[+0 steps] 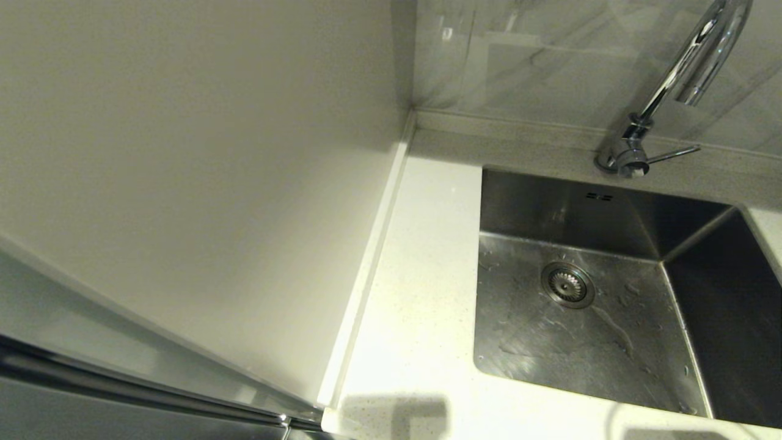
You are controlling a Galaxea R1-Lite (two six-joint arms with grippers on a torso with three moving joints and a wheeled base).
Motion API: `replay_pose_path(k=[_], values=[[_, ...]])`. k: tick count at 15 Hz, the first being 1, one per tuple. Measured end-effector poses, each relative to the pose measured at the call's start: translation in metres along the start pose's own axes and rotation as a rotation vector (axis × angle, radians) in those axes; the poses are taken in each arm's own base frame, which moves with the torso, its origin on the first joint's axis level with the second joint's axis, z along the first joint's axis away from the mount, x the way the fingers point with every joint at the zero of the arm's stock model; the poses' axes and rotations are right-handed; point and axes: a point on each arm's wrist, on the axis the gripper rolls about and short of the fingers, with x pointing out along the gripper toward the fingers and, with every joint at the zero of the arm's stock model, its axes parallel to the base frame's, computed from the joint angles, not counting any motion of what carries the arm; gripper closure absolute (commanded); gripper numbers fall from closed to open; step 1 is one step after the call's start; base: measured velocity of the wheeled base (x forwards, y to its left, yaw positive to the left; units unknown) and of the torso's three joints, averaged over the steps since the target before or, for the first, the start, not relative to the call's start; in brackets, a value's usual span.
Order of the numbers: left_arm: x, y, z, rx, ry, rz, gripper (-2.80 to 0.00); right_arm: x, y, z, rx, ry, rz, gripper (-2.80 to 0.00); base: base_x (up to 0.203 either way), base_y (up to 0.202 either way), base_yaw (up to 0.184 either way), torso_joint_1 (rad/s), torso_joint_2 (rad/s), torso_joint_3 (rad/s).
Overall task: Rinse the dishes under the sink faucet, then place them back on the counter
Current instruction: Put a plate back to the table from the sink
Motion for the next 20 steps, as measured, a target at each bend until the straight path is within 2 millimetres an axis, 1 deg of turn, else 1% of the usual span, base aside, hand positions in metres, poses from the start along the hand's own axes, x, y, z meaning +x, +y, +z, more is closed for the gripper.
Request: replay_pose_path(k=[6, 12, 16, 18, 19, 20], values=[[0.0, 0.0, 0.0, 0.0, 0.0, 0.0, 0.0, 0.001, -0.001, 0.002, 0.004, 0.002, 0.001, -2.8, 0.0, 0.0, 0.0, 0.0, 0.0, 0.0], [0.0, 0.0, 0.0, 0.0, 0.0, 0.0, 0.0, -0.002, 0.0, 0.006, -0.016, -0.023, 0.019, -2.8, 0.0, 0.0, 0.0, 0.0, 0.0, 0.0], [0.0, 0.0, 0.0, 0.0, 0.0, 0.0, 0.0, -0.013, 0.006, 0.007, -0.075, 0.01, 0.061, -2.8, 0.0, 0.0, 0.0, 0.0, 0.0, 0.0], [0.0, 0.0, 0.0, 0.0, 0.0, 0.0, 0.0, -0.021, 0.01, 0.012, -0.106, -0.025, 0.072, -2.8, 0.0, 0.0, 0.0, 0.0, 0.0, 0.0], [0.0, 0.0, 0.0, 0.0, 0.0, 0.0, 0.0, -0.026, 0.012, 0.015, -0.136, -0.057, 0.077, 0.0, 0.0, 0.0, 0.0, 0.0, 0.0, 0.0], [0.0, 0.0, 0.0, 0.0, 0.0, 0.0, 0.0, -0.031, 0.014, 0.018, -0.178, -0.091, 0.086, 0.0, 0.0, 0.0, 0.0, 0.0, 0.0, 0.0]])
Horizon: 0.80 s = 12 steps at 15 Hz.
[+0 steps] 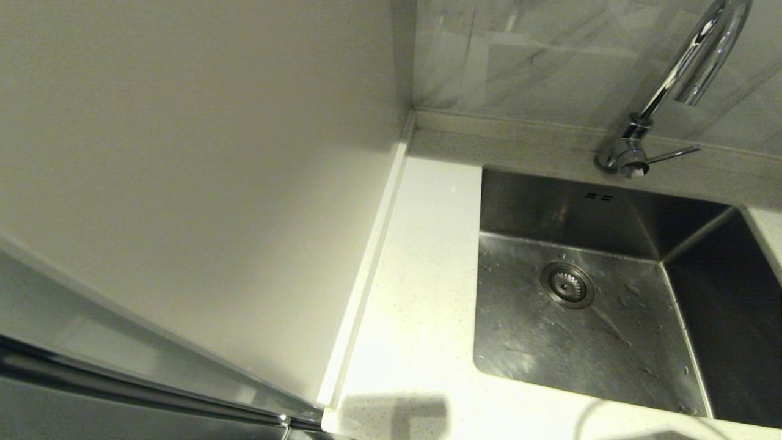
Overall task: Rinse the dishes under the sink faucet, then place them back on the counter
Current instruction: Put a plate back to the table from the sink
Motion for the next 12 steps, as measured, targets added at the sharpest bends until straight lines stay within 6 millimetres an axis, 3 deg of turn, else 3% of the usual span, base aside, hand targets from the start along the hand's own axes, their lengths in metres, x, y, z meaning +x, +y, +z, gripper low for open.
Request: replay_pose_path(k=[4, 7, 12], values=[[0.0, 0.0, 0.0, 0.0, 0.0, 0.0, 0.0, -0.018, 0.012, 0.017, -0.135, -0.149, 0.103, 0.0, 0.0, 0.0, 0.0, 0.0, 0.0, 0.0], [0.0, 0.0, 0.0, 0.0, 0.0, 0.0, 0.0, -0.032, 0.018, 0.042, -0.213, -0.272, 0.211, 0.0, 0.0, 0.0, 0.0, 0.0, 0.0, 0.0], [0.0, 0.0, 0.0, 0.0, 0.0, 0.0, 0.0, -0.039, 0.032, 0.075, -0.297, -0.442, 0.331, 0.0, 0.0, 0.0, 0.0, 0.0, 0.0, 0.0]])
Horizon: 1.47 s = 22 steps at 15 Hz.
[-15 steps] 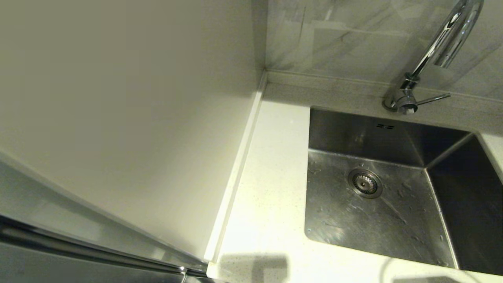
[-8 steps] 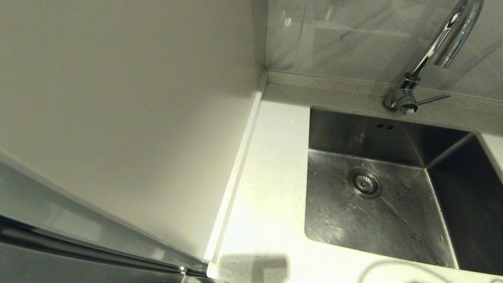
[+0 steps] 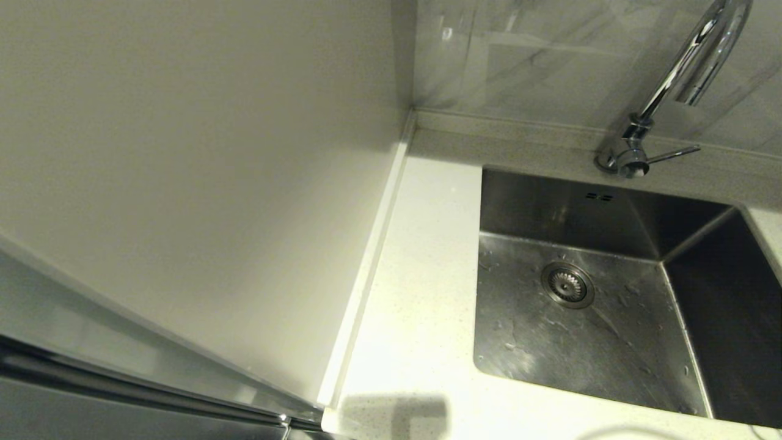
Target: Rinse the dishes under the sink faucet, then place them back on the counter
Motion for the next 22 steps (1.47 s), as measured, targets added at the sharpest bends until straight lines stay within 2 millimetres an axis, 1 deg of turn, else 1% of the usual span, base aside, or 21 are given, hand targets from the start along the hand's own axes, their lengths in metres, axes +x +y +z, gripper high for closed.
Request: replay_pose_path(k=[3, 4, 6, 8, 9, 10, 11, 12, 13, 14, 16, 18, 20, 21, 22], values=[[0.0, 0.0, 0.0, 0.0, 0.0, 0.0, 0.0, 0.008, 0.014, 0.036, -0.02, -0.215, 0.048, 0.0, 0.0, 0.0, 0.0, 0.0, 0.0, 0.0], [0.0, 0.0, 0.0, 0.0, 0.0, 0.0, 0.0, 0.008, 0.022, 0.05, -0.027, -0.286, 0.053, 0.0, 0.0, 0.0, 0.0, 0.0, 0.0, 0.0], [0.0, 0.0, 0.0, 0.0, 0.0, 0.0, 0.0, 0.006, 0.045, 0.074, -0.001, -0.379, 0.079, 0.0, 0.0, 0.0, 0.0, 0.0, 0.0, 0.0], [0.0, 0.0, 0.0, 0.0, 0.0, 0.0, 0.0, -0.004, 0.075, 0.089, 0.052, -0.417, 0.127, 0.0, 0.0, 0.0, 0.0, 0.0, 0.0, 0.0], [0.0, 0.0, 0.0, -0.001, 0.0, 0.0, 0.0, -0.013, 0.088, 0.091, 0.076, -0.415, 0.146, 0.0, 0.0, 0.0, 0.0, 0.0, 0.0, 0.0], [0.0, 0.0, 0.0, -0.001, 0.0, 0.0, 0.0, -0.028, 0.096, 0.089, 0.086, -0.405, 0.169, 0.0, 0.0, 0.0, 0.0, 0.0, 0.0, 0.0], [0.0, 0.0, 0.0, 0.0, 0.0, 0.0, 0.0, -0.046, 0.098, 0.082, 0.085, -0.396, 0.19, 0.0, 0.0, 0.0, 0.0, 0.0, 0.0, 0.0], [0.0, 0.0, 0.0, 0.0, 0.0, 0.0, 0.0, -0.064, 0.093, 0.071, 0.067, -0.385, 0.216, 0.0, 0.0, 0.0, 0.0, 0.0, 0.0, 0.0], [0.0, 0.0, 0.0, 0.0, 0.0, 0.0, 0.0, -0.082, 0.082, 0.057, 0.042, -0.378, 0.249, 0.0, 0.0, 0.0, 0.0, 0.0, 0.0, 0.0], [0.0, 0.0, 0.0, 0.0, 0.0, 0.0, 0.0, -0.096, 0.07, 0.04, 0.01, -0.361, 0.282, 0.0, 0.0, 0.0, 0.0, 0.0, 0.0, 0.0], [0.0, 0.0, 0.0, 0.0, 0.0, 0.0, 0.0, -0.115, 0.045, 0.004, -0.05, -0.334, 0.339, 0.0, 0.0, 0.0, 0.0, 0.0, 0.0, 0.0], [0.0, 0.0, 0.0, 0.0, 0.0, 0.0, 0.0, -0.127, 0.021, -0.033, -0.102, -0.323, 0.394, 0.0, 0.0, 0.0, 0.0, 0.0, 0.0, 0.0], [0.0, 0.0, 0.0, 0.0, 0.0, 0.0, 0.0, -0.133, 0.005, -0.071, -0.138, -0.318, 0.457, 0.0, 0.0, 0.0, 0.0, 0.0, 0.0, 0.0], [0.0, 0.0, 0.0, 0.0, 0.0, 0.0, 0.0, -0.133, 0.001, -0.089, -0.142, -0.325, 0.483, 0.0, 0.0, 0.0, 0.0, 0.0, 0.0, 0.0], [0.0, 0.0, 0.0, 0.0, 0.0, 0.0, 0.0, -0.129, 0.003, -0.105, -0.131, -0.334, 0.504, 0.0, 0.0, 0.0, 0.0, 0.0, 0.0, 0.0]])
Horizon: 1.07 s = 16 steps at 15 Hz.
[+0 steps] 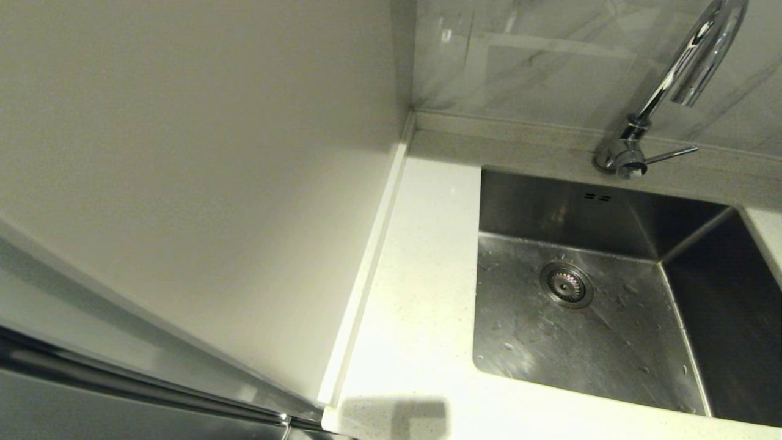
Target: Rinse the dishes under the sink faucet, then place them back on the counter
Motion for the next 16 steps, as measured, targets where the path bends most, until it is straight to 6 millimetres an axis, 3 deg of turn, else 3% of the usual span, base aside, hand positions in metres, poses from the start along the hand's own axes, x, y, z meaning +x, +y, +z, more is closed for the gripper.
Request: replay_pose_path(k=[5, 7, 10, 16], values=[[0.0, 0.0, 0.0, 0.0, 0.0, 0.0, 0.0, 0.043, 0.031, -0.07, 0.041, -0.088, 0.08, 0.0, 0.0, 0.0, 0.0, 0.0, 0.0, 0.0], [0.0, 0.0, 0.0, -0.001, 0.0, 0.0, 0.0, 0.049, 0.038, -0.079, 0.08, -0.168, 0.189, 0.0, 0.0, 0.0, 0.0, 0.0, 0.0, 0.0], [0.0, 0.0, 0.0, 0.0, 0.0, 0.0, 0.0, 0.05, 0.046, -0.095, 0.093, -0.063, 0.408, 0.0, 0.0, 0.0, 0.0, 0.0, 0.0, 0.0], [0.0, 0.0, 0.0, 0.0, 0.0, 0.0, 0.0, 0.051, 0.047, -0.095, 0.139, -0.086, 0.41, 0.0, 0.0, 0.0, 0.0, 0.0, 0.0, 0.0]])
